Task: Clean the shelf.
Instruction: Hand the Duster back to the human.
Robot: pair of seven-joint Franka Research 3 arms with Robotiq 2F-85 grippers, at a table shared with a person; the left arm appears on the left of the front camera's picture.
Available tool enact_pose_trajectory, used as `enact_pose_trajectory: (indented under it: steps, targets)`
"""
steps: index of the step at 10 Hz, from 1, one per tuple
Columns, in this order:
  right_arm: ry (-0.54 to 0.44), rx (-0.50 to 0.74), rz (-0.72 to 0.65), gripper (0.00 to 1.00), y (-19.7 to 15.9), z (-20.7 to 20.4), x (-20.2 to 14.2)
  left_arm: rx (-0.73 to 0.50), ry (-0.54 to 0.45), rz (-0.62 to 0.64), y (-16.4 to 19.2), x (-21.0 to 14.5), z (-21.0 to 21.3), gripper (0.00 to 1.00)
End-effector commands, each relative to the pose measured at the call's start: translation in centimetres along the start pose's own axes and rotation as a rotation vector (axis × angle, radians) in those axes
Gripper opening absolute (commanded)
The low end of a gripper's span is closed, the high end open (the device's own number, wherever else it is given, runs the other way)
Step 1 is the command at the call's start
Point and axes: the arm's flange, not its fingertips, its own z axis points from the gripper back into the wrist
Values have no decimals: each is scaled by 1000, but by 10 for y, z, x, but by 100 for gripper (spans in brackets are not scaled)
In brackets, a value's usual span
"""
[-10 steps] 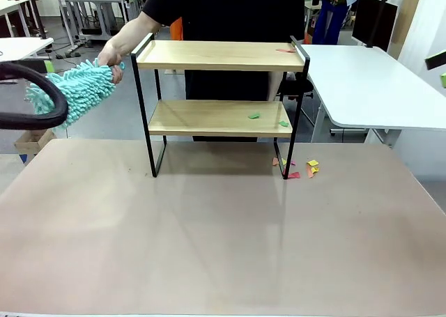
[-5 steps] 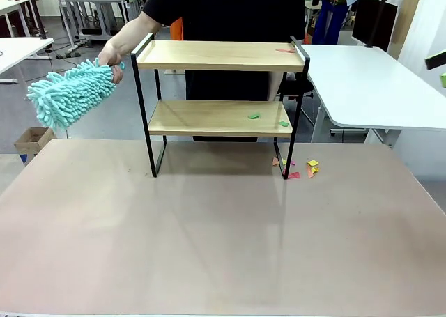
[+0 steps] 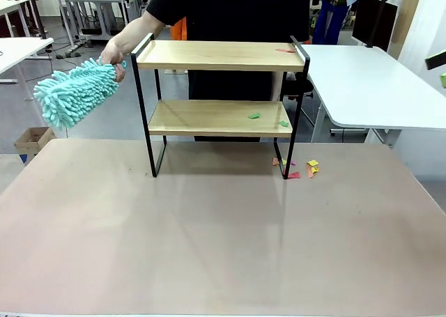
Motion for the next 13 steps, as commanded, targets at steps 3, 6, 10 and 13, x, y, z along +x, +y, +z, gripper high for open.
enact_pose_trajectory:
  steps: [3,6,10,13]
  targets:
    - [-24,1,6,100,0,0,2,-7,1,-14,-3,-3,-4,100]
    - [-24,1,6,100,0,0,2,-7,1,-14,-3,-3,-4,100]
    - [-24,1,6,100,0,0,2,-7,1,-14,-3,-3,-4,100]
    - [-24,1,6,100,0,0,2,-7,1,-14,-3,-3,-4,100]
